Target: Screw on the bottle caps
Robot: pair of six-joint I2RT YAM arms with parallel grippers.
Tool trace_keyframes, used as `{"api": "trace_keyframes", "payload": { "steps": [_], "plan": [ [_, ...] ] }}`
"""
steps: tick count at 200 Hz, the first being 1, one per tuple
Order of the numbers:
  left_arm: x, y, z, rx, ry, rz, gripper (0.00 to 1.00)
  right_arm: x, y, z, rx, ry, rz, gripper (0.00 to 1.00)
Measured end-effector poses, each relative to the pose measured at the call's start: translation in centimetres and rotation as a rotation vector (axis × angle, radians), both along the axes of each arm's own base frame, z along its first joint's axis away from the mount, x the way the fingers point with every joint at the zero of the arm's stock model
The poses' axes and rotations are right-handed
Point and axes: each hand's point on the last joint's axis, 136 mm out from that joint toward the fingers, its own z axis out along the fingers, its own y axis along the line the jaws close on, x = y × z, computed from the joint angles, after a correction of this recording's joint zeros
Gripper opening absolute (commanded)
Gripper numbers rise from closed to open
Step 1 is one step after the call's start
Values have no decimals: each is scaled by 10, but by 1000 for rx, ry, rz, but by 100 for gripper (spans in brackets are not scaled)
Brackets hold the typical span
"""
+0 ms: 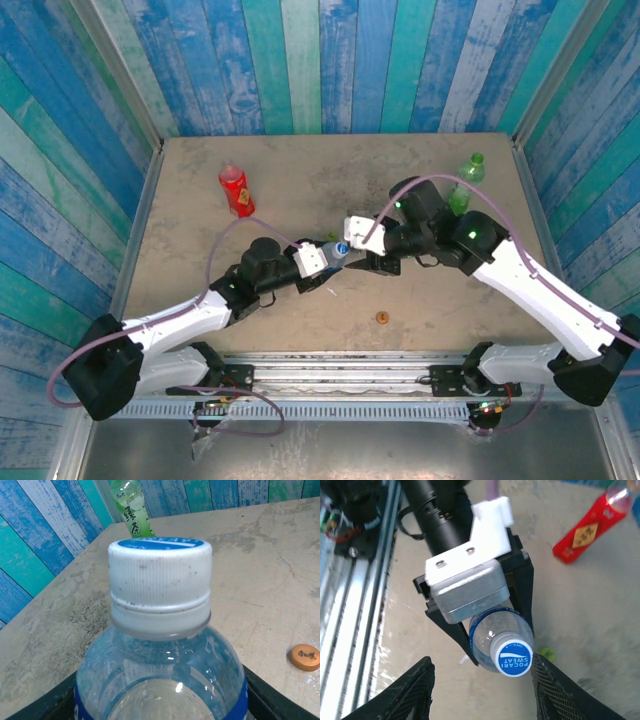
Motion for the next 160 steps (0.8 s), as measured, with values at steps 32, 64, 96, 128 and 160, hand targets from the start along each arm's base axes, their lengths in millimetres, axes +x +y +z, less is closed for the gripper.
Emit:
{"api": "trace_keyframes", "payload": {
  "steps": [32, 64, 96, 128, 160],
  "plan": [
    [-1, -1, 0, -2, 1, -6, 50, 8, 2, -8, -105, -145, 141, 53],
    [-3, -2, 0, -4, 3, -17, 50, 22, 12, -25, -191, -170, 210, 48],
    [-3, -2, 0, -5, 4, -20, 50, 30, 15, -41, -250, -161, 232, 41],
    [-3, -2, 0, -4, 5, -20, 50, 31, 13, -49, -279, -144, 236, 31],
    [-3, -2, 1, -5, 0, -23, 50, 31, 13, -48, -284, -137, 232, 16]
  ]
}}
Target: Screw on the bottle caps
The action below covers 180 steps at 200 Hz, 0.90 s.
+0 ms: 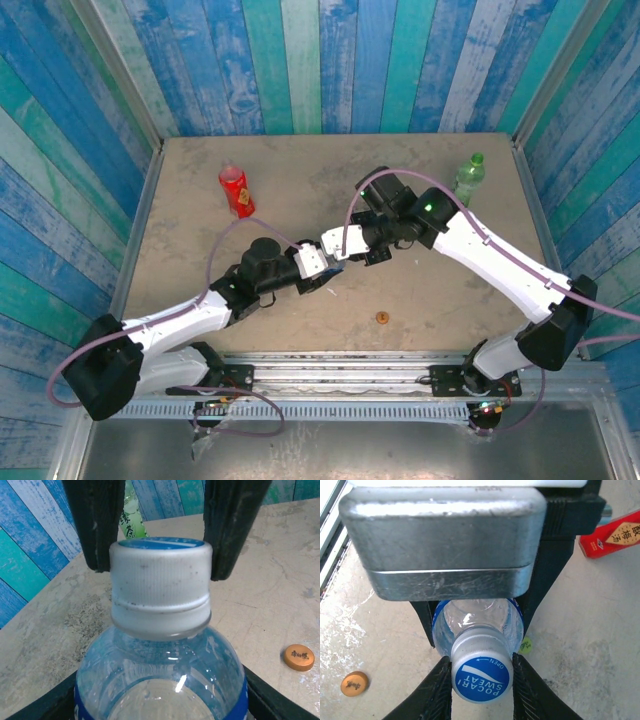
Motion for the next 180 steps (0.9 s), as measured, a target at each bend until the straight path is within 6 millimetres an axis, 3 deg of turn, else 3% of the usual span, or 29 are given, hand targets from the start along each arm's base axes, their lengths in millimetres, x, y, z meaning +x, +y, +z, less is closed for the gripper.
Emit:
{"api": "trace_keyframes", "payload": {
  "steps": [31, 98, 108, 129, 141, 154, 180],
  "plan": [
    [0, 0, 1, -2, -2, -1, 50, 1, 0, 1, 4, 31, -43, 2],
    [-1, 1, -4, 6, 15, 3, 50, 3, 1, -5, 50, 214, -320, 6],
    [-2, 2, -9, 16, 26, 3, 50, 2, 1, -9, 50, 229, -333, 13],
    [-3, 3, -13, 27, 38, 3, 50, 1, 1, -14, 55, 235, -335, 46],
    [-2, 3, -10, 18, 30, 7, 48, 1, -1, -13, 63, 228, -344, 58],
    [-2, 3, -4, -1, 19, 12, 47, 2, -4, -7, 90, 206, -347, 65],
    [1, 4, 9, -66, 7, 27, 46, 1, -13, 16, 230, 159, -358, 66]
  ]
}}
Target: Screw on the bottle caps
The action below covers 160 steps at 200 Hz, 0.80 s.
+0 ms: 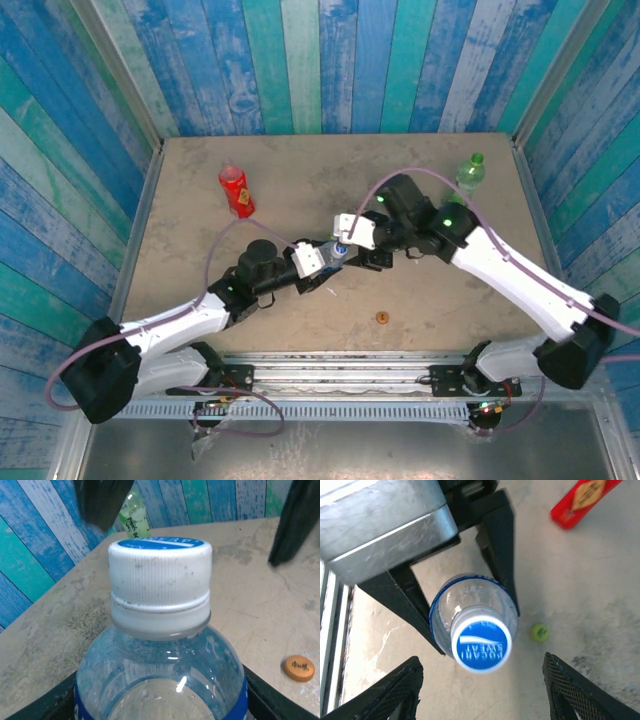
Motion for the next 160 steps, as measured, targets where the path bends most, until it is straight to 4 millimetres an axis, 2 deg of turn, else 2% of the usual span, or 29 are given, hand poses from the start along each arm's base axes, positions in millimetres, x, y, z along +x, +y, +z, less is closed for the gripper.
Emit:
{"api": "trace_keyframes", "payload": {
  "steps": [24, 38, 86, 129, 160],
  "plan": [
    [0, 5, 5, -70, 11, 9, 50, 5, -15, 22, 201, -57, -84, 65],
    [-3, 5, 8, -105, 18, -4, 52, 4, -18, 26, 320, -67, -115, 64],
    [-14, -2, 35, -222, 8, -76, 57, -15, 5, 24, 543, 28, -5, 61],
    [-15, -4, 38, -244, 16, -93, 60, -11, 25, 22, 602, 85, 68, 48],
    [-15, -4, 37, -245, 24, -90, 66, -10, 32, 15, 608, 126, 90, 28]
  ]
}}
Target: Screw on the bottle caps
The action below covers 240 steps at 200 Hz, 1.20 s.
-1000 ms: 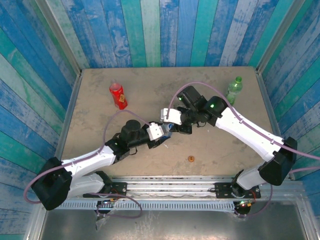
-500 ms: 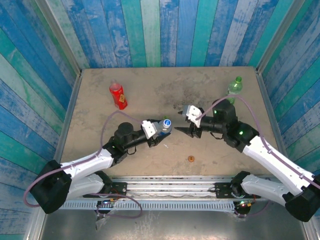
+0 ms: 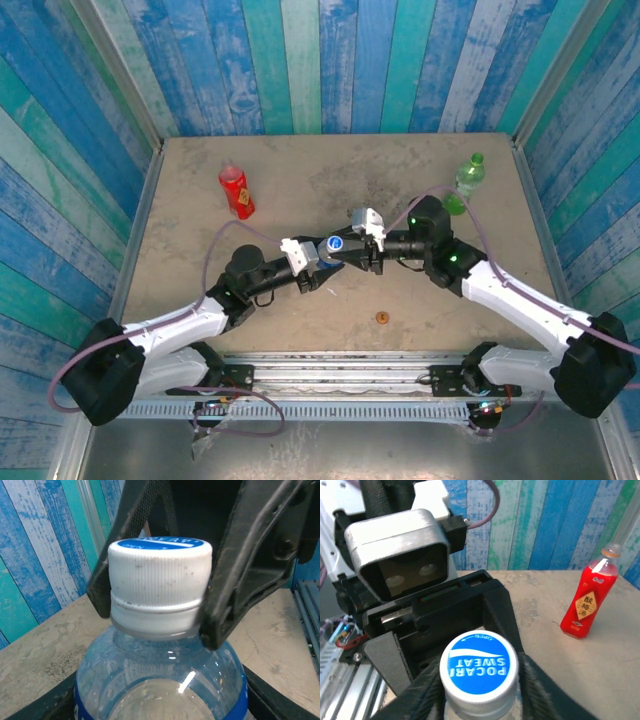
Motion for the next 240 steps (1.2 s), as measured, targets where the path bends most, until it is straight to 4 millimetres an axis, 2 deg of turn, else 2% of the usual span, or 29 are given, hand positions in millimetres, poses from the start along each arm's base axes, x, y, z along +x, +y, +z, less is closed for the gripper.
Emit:
{"api": "trace_keyframes", "payload": {
  "steps": [30, 45, 69, 82, 114, 126, 147, 166, 196, 240],
  "plan": [
    [1, 0, 0, -3, 12, 4, 76, 1, 0, 0, 0, 8, 1, 17],
    [1, 0, 1, -5, 15, 5, 81, 4, 0, -1, -4, 25, -22, 14],
    [4, 1, 2, -10, 25, 17, 100, 15, -4, -7, -26, 62, -104, 12],
    [5, 2, 0, -13, 45, 27, 94, 25, -7, -9, -37, 69, -162, 12],
    [12, 6, -3, -15, 76, 74, 94, 48, -15, -11, -42, 78, -306, 12],
    [13, 10, -3, -31, 99, 96, 94, 63, -20, -11, -36, 72, -379, 11],
    [14, 18, -2, -73, 141, 136, 94, 96, -30, -22, -51, 85, -509, 11],
    [13, 26, -1, -117, 161, 169, 94, 137, -39, -36, -69, 117, -624, 11],
    [13, 38, -13, -119, 170, 224, 94, 203, -52, -52, -69, 139, -771, 12],
    [23, 48, -17, -106, 157, 307, 94, 281, -49, -65, -38, 137, -860, 14]
  ]
}}
